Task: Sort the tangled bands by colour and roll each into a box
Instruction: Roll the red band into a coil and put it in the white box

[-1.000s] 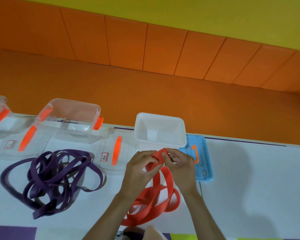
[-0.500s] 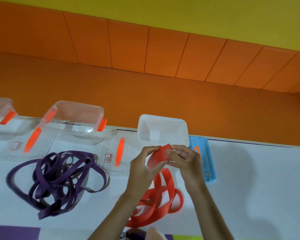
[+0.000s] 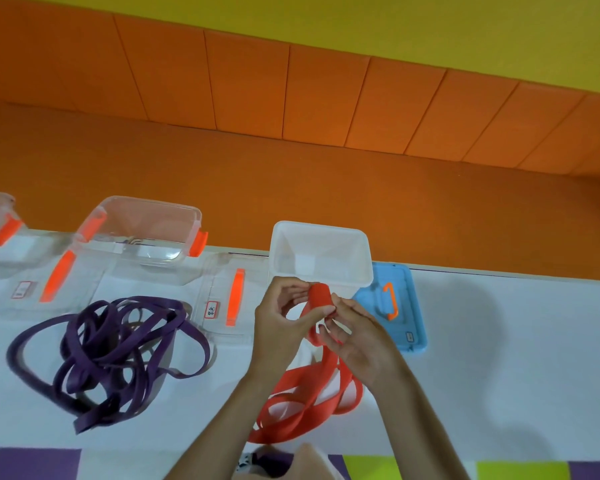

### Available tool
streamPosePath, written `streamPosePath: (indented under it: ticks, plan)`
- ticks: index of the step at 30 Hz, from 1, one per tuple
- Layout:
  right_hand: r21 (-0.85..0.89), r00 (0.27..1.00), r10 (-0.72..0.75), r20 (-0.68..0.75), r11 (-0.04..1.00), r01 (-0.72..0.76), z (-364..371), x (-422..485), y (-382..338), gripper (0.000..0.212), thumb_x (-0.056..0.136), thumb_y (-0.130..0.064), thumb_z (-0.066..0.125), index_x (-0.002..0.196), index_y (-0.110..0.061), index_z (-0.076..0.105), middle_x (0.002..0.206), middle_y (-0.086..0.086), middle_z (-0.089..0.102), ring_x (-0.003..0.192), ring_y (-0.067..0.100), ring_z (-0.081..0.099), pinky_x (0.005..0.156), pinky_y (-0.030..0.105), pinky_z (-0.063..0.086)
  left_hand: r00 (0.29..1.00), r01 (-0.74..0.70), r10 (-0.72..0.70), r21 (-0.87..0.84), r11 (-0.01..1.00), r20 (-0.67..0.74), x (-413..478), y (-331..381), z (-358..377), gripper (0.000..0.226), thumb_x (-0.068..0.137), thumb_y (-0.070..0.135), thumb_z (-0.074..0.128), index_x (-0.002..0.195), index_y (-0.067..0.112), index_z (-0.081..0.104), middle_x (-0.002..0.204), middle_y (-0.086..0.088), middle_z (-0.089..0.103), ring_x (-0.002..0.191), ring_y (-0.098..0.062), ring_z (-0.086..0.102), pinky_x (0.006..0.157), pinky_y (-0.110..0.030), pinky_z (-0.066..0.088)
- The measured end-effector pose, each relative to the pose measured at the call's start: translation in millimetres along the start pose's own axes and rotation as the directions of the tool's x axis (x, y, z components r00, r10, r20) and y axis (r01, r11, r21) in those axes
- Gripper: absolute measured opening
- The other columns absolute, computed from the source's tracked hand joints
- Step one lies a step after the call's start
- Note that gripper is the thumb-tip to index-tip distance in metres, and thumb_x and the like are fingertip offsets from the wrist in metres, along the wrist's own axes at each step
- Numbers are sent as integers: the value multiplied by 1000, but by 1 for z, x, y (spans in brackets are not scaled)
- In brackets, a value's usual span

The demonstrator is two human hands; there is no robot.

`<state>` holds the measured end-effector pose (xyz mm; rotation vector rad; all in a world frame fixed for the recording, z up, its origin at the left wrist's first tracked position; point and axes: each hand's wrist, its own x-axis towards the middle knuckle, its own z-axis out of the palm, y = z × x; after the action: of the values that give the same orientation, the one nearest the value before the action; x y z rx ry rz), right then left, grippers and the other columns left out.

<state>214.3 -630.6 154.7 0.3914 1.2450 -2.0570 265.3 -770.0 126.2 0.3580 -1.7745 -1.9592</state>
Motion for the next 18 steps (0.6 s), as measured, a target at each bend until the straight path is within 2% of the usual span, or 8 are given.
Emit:
streamPosePath:
  ticks: [2, 4, 7, 9, 12, 14, 16, 18]
  plan:
    - [-42, 1000, -24, -10, 999, 23, -3, 0, -2, 8, 81, -21, 83, 88, -17, 85, 100, 9, 79, 91, 20, 79, 83, 34, 62, 1000, -13, 13, 19, 1000, 10, 2, 1, 3, 35, 73, 35, 93, 100, 35, 71, 104, 8, 77, 106, -22, 74, 95, -29, 60]
    - [-91, 998, -60, -14, 994, 58, -6, 1, -5, 8, 91, -18, 78, 89, -15, 85, 96, 10, 78, 88, 20, 78, 83, 34, 63, 999, -26, 24, 72, 997, 27, 3, 1, 5, 29, 74, 37, 93, 96, 34, 74, 103, 10, 78, 106, -20, 74, 95, -28, 60]
    - [-152, 996, -83, -13, 985, 80, -6, 0, -6, 13, 89, -23, 79, 89, -11, 85, 94, 14, 78, 90, 24, 79, 83, 35, 64, 1000, -7, 4, 108, 994, 29, 5, -2, 4, 27, 76, 27, 94, 98, 30, 79, 106, 14, 80, 108, -14, 74, 96, -29, 60]
    - [-135, 997, -69, 24, 988, 72, -7, -1, -4, 21, 88, -29, 81, 97, -10, 85, 106, 18, 79, 103, 28, 78, 86, 34, 63, 998, 4, -10, 109, 994, 59, 5, -4, 2, 27, 78, 22, 93, 101, 24, 80, 113, 15, 79, 113, -11, 73, 100, -30, 58]
    - [-140, 995, -36, 95, 989, 49, -9, -4, -5, 33, 95, -39, 78, 115, -13, 81, 125, 18, 75, 120, 29, 73, 90, 33, 62, 989, -31, 12, 130, 991, 148, 4, -2, 0, 31, 79, 22, 92, 107, 24, 80, 122, 17, 76, 121, -8, 69, 104, -27, 56]
    - [-125, 995, -5, 97, 992, 17, -8, -6, -10, 41, 88, -44, 85, 116, -14, 81, 126, 16, 75, 120, 27, 73, 88, 32, 62, 980, -102, 73, 150, 983, 186, 5, 4, -3, 35, 80, 25, 92, 112, 25, 80, 127, 16, 74, 125, -9, 67, 103, -24, 55]
    - [-106, 994, 27, 107, 994, -16, -6, -7, -15, 52, 73, -46, 95, 112, -15, 83, 123, 15, 77, 115, 25, 75, 84, 31, 63, 968, -171, 133, 175, 970, 213, 7, 9, -5, 36, 80, 28, 91, 115, 25, 80, 130, 13, 72, 126, -13, 66, 102, -21, 54]
    - [-107, 994, 43, 99, 994, -33, -4, -7, -20, 51, 66, -44, 98, 107, -16, 84, 120, 14, 78, 111, 24, 76, 82, 32, 63, 959, -195, 146, 192, 962, 241, 9, 14, -6, 36, 82, 28, 90, 117, 27, 80, 127, 13, 71, 124, -14, 67, 100, -19, 54]
